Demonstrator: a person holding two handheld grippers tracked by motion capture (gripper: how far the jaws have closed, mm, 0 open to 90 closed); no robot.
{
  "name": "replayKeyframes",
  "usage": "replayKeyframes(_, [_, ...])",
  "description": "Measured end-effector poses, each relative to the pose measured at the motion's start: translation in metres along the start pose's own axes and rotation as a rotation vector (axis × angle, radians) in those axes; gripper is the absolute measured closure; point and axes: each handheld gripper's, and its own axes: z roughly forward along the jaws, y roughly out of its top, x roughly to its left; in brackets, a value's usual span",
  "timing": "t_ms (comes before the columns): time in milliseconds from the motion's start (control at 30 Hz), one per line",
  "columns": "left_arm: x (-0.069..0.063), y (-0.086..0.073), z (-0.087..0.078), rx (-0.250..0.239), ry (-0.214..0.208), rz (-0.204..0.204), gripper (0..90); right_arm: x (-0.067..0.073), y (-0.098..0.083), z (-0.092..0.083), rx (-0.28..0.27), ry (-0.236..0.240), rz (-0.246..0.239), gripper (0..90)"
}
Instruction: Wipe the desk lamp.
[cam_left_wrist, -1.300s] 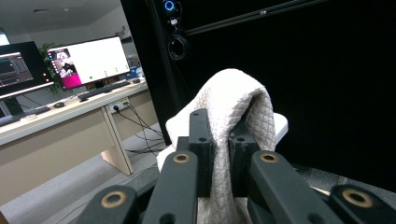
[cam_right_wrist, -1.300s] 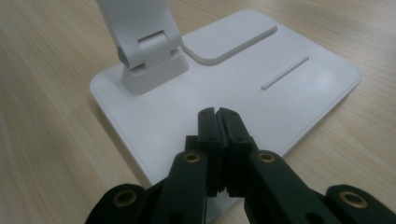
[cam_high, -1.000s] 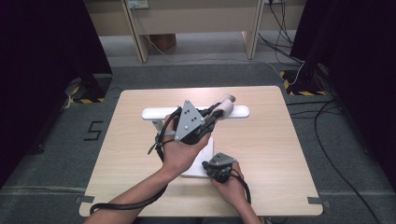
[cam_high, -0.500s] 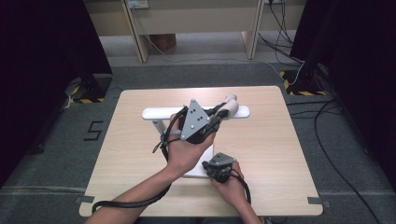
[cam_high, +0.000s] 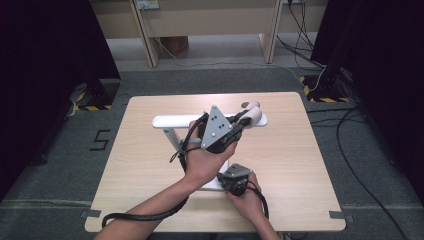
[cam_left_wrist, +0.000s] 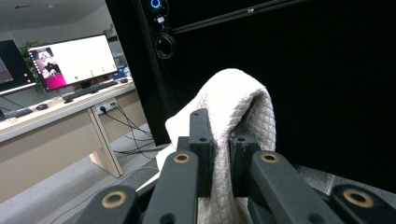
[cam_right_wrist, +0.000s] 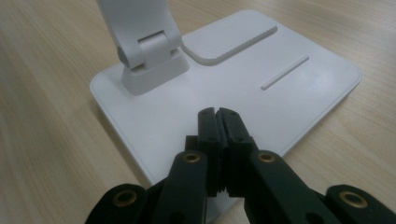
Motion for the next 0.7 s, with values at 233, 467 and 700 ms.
replayKeyframes(233, [-0.001,0.001,0.003,0.004,-0.006,0.003,83.5,0.0,0.0,0.0,-0.003,0.0,0.002,87.7])
replayKeyframes(467, [-0.004,0.003,0.008,0.008,-0.013,0.006,83.5,0.0,0.0,0.0,-0.001,0.002,0.003,87.6])
replayKeyframes(700, [-0.006,0.005,0.012,0.016,-0.021,0.011,83.5,-0.001,0.0,0.0,-0.003,0.002,0.0,87.6])
